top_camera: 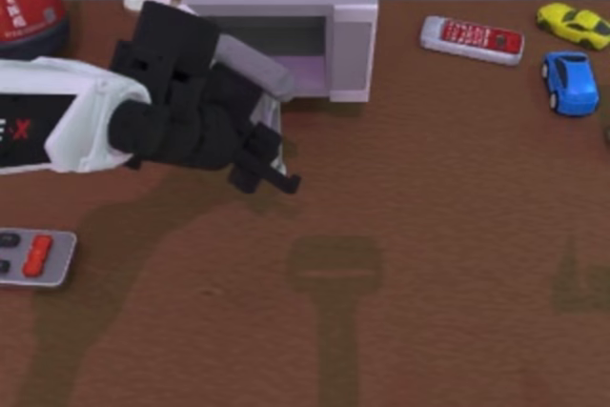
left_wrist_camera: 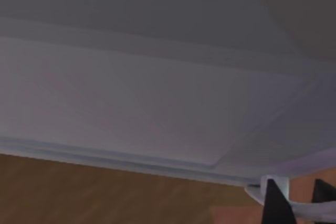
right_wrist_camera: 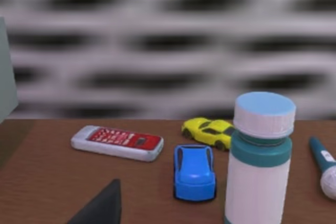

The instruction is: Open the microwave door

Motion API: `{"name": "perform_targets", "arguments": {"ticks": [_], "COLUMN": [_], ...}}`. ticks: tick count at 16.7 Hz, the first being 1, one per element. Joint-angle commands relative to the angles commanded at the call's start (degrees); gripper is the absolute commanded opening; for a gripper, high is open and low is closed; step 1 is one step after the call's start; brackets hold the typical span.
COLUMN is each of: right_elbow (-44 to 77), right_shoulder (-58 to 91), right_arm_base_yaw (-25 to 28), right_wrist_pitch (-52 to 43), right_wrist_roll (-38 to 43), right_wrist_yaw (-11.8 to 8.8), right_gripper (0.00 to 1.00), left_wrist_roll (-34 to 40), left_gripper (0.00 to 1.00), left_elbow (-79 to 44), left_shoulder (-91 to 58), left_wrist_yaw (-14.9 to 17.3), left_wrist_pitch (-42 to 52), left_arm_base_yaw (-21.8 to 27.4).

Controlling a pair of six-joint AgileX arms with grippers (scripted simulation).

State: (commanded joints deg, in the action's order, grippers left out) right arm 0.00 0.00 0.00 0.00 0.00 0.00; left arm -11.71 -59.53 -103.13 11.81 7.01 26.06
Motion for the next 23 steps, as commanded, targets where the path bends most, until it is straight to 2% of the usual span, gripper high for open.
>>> {"name": "perform_targets", "arguments": {"ticks": [7, 15, 23], "right_elbow": [0.0, 0.0, 0.0], "right_shoulder": [0.0, 0.0, 0.0], "right_arm_base_yaw": [0.0, 0.0, 0.0], "right_wrist_pitch": [0.0, 0.0, 0.0], "right_wrist_roll": [0.0, 0.0, 0.0], "right_wrist_yaw": [0.0, 0.0, 0.0], "right_gripper": [1.0, 1.0, 1.0], "left_wrist_roll": [-0.4, -6.4, -6.4], "left_gripper": [0.0, 0.0, 0.0], "left_elbow": [0.4, 1.3, 1.3], "left_shoulder": [-0.1, 1.3, 1.3], "left_wrist_yaw": [0.8, 5.0, 5.0], "left_wrist_pitch": [0.3, 1.6, 1.6], "left_arm_base_yaw": [0.0, -2.8, -2.8]}}
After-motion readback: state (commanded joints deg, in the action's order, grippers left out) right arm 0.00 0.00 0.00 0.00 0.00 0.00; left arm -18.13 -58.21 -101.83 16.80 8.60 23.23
